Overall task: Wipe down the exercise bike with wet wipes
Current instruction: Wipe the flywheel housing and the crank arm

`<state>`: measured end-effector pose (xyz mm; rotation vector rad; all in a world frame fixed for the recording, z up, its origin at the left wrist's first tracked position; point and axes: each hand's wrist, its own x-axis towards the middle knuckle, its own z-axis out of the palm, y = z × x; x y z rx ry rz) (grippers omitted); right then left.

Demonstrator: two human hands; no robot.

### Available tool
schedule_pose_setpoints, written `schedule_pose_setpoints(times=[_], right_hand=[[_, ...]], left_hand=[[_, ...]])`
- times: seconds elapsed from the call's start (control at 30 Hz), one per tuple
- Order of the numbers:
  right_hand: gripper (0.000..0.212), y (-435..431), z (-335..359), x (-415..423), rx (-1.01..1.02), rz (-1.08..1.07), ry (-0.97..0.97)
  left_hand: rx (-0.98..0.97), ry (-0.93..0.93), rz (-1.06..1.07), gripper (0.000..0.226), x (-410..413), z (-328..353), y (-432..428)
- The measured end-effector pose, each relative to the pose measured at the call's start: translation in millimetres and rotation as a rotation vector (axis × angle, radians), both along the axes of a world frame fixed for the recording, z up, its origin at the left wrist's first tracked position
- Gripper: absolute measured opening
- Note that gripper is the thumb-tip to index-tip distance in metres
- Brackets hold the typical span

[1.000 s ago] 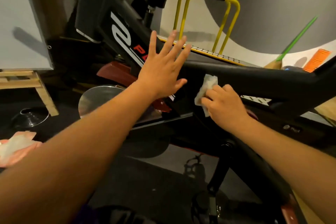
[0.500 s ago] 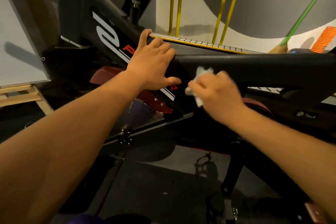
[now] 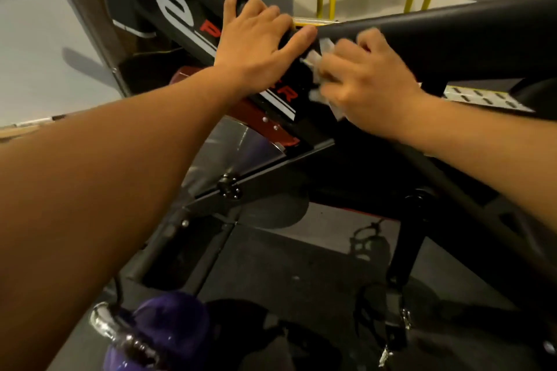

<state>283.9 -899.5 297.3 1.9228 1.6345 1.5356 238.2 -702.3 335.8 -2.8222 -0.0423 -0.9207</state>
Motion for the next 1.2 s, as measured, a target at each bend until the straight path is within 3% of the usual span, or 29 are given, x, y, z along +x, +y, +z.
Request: schedule_pose_setpoints(times=[0.1, 0.17, 0.27, 0.37, 0.47, 0.57, 0.67, 0.73, 0.8, 0.93, 1.03, 1.13, 1.2], right_hand=[[0.014, 12, -8, 3, 0.049, 0.052, 0.006], [0.004, -13, -39, 4, -0.171, 0.081, 0.075], [0.016, -32, -41, 6, -0.47, 0.025, 0.094], [0.017, 19, -1, 4, -0.406, -0.045, -0.064], [0.034, 77, 19, -7, -0.346, -0.227, -0.004], [0.026, 61, -6, -11, -0.464, -0.195, -0.048], [0.033, -17, -35, -3, -0.624, -0.082, 0.043], [0.037, -48, -32, 2, -0.673, 0.015, -0.006], [0.033, -42, -11, 8, -0.639, 0.046, -0.051], [0.028, -13, -1, 11, -0.284, 0.015, -0.009], [0.031, -67, -62, 0, -0.363, 0.029, 0.161], [0.018, -115, -94, -6, -0.598, -0.024, 0.268], [0.034, -99, -75, -1, -0.511, -0.013, 0.321]], left_hand=[[-0.116, 0.03, 0.032, 0.058, -1, 3, -5], [-0.166, 0.085, 0.056, 0.062, -2, 4, -7], [-0.263, 0.135, 0.068, 0.058, -1, 6, -10], [-0.319, 0.136, 0.063, 0.056, -4, 10, -12], [-0.395, 0.185, 0.031, 0.066, -11, 17, -15], [-0.337, 0.145, -0.042, 0.069, -7, 11, -11], [-0.282, 0.084, -0.071, 0.063, -1, 3, -1], [-0.181, 0.03, -0.053, 0.061, 0, -5, -1], [-0.121, -0.007, -0.047, 0.059, 5, -9, -7], [-0.147, -0.077, -0.057, 0.062, 2, -23, -13], [-0.14, -0.112, -0.084, 0.069, -7, -48, -24], [-0.116, -0.096, -0.068, 0.093, -9, -67, -33], [-0.11, -0.114, -0.041, 0.103, -7, -69, -37]])
